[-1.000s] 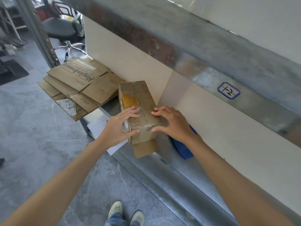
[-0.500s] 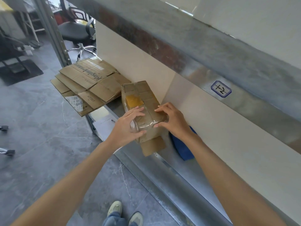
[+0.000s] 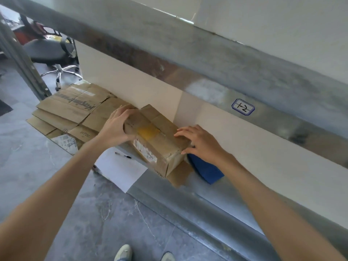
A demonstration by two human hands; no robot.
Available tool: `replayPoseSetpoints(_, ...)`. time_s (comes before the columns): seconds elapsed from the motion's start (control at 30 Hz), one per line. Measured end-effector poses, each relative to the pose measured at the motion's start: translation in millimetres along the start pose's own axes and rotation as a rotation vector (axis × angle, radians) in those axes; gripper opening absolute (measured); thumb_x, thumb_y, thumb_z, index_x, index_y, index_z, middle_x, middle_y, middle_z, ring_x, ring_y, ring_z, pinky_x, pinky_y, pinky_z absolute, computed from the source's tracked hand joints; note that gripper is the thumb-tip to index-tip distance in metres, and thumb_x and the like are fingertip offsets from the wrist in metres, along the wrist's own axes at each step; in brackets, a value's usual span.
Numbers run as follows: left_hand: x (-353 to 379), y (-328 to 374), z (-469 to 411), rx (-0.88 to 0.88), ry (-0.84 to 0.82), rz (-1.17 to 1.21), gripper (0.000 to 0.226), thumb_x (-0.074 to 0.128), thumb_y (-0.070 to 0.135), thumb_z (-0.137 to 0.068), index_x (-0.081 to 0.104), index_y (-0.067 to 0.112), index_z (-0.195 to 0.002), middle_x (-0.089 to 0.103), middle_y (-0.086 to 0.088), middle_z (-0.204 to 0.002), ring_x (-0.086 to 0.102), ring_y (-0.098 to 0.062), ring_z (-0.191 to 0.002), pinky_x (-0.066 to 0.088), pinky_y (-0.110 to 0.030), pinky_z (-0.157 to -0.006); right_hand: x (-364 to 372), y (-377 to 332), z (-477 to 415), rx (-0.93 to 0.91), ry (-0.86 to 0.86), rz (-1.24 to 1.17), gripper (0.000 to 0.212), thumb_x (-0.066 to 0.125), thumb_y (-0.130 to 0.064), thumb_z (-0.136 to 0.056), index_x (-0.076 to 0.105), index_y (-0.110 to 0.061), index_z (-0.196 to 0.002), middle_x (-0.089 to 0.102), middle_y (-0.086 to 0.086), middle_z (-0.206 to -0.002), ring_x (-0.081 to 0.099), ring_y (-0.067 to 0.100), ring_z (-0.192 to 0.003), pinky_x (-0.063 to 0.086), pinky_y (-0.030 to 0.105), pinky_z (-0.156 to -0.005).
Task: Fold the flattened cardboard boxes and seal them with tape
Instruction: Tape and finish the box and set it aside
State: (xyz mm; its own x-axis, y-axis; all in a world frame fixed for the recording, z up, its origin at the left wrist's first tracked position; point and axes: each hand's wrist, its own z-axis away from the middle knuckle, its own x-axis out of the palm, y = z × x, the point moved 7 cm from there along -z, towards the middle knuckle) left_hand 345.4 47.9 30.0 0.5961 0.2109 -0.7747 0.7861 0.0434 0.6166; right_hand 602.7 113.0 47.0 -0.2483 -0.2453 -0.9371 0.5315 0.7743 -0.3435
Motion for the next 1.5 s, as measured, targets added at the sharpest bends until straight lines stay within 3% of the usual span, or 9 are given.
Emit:
replayPoseSetpoints(0.27,4.0,-25.7,-11.5,0.1,-0.064,0.121,0.069,0.089,0.036,-0.071,0.058,0.034,-0.132,0.043,0.008,-0.141,0.041,-0.01,-0.126,0.035,-0.036,-0.107,10.7,-18.1,9.7,0.24,-0.066,0.044,0.094,0.084,-0.051,-0.069,0.04,-0.031,-0.15,0.035,-0.01,-0.154,0.031,0.015,-0.132,0.031,0.033,-0.11)
replayPoseSetpoints(0.4,1.4,-30.7,4.3,0.154,0.048,0.183,0.063,0.089,0.036,-0.07,0.061,0.032,-0.126,0.044,0.011,-0.132,0.042,-0.001,-0.12,0.04,-0.031,-0.102,29.7,-28.3,18.0,0.37,-0.119,-0.066,0.121,0.082,-0.062,-0.065,0.014,-0.029,-0.159,0.003,-0.013,-0.165,0.003,0.01,-0.15,0.013,0.031,-0.121)
replayPoseSetpoints(0.5,1.2,-33.2,17.8,0.155,0.089,0.196,0.06,0.089,0.04,-0.069,0.061,0.031,-0.121,0.039,0.01,-0.125,0.042,-0.007,-0.119,0.038,-0.029,-0.101,44.1,-40.6,15.5,0.466,-0.035,-0.113,0.117,0.072,-0.067,-0.073,0.005,-0.025,-0.16,-0.01,-0.011,-0.166,-0.011,0.008,-0.151,0.01,0.033,-0.124)
replayPoseSetpoints(0.7,-4.6,-34.7,26.1,0.208,0.11,0.194,0.057,0.09,0.043,-0.064,0.06,0.026,-0.11,0.033,0.009,-0.121,0.037,-0.012,-0.116,0.037,-0.034,-0.098,58.1,-54.2,5.0,0.664,0.246,-0.19,0.107,0.079,-0.051,-0.076,0.016,-0.024,-0.159,-0.017,-0.001,-0.165,-0.009,0.018,-0.153,0.019,0.032,-0.12)
replayPoseSetpoints(0.8,0.1,-33.6,10.5,0.207,0.011,0.251,0.066,0.092,0.043,-0.061,0.055,0.029,-0.114,0.031,0.008,-0.14,0.029,-0.016,-0.131,0.03,-0.035,-0.108,57.9,-51.7,2.7,0.718,0.308,-0.238,0.107,0.083,-0.051,-0.071,0.023,-0.027,-0.156,-0.014,-0.001,-0.166,-0.004,0.02,-0.154,0.024,0.035,-0.119)
replayPoseSetpoints(1.0,27.5,-33.9,2.0,0.197,-0.133,0.483,0.104,0.091,0.046,-0.059,0.036,0.035,-0.147,0.012,0.019,-0.162,0.014,0.014,-0.143,0.02,-0.015,-0.111,62.6,-49.1,5.4,0.735,0.394,-0.27,0.11,0.084,-0.055,-0.062,0.028,-0.032,-0.154,-0.012,-0.009,-0.166,0.007,0.013,-0.153,0.036,0.03,-0.111)
replayPoseSetpoints(1.2,38.1,-39.2,3.3,0.154,-0.081,0.617,0.101,0.09,0.043,-0.06,0.038,0.032,-0.146,0.014,0.024,-0.162,0.018,0.005,-0.147,0.023,-0.027,-0.117,68.2,-43.9,3.3,0.758,0.371,-0.333,0.113,0.086,-0.05,-0.064,0.022,-0.037,-0.156,-0.008,-0.013,-0.166,0.007,0.009,-0.152,0.032,0.033,-0.114)
replayPoseSetpoints(1.4,27.6,-38.3,2.8,0.189,-0.168,0.503,0.097,0.092,0.028,-0.066,0.039,0.03,-0.147,0.014,0.019,-0.161,0.016,0.013,-0.143,0.02,-0.007,-0.11,64.2,-47.0,4.4,0.737,0.349,-0.323,0.112,0.088,-0.045,-0.065,0.022,-0.037,-0.155,-0.009,-0.013,-0.166,0.012,0.01,-0.151,0.031,0.033,-0.114)
replayPoseSetpoints(1.5,13.6,-41.5,1.4,0.211,-0.199,0.442,0.09,0.092,0.028,-0.067,0.043,0.031,-0.142,0.019,0.013,-0.159,0.019,0.016,-0.137,0.024,-0.019,-0.115,59.9,-44.9,5.6,0.713,0.325,-0.343,0.109,0.09,-0.042,-0.064,0.027,-0.037,-0.153,-0.006,-0.014,-0.165,0.014,0.01,-0.149,0.029,0.028,-0.113)
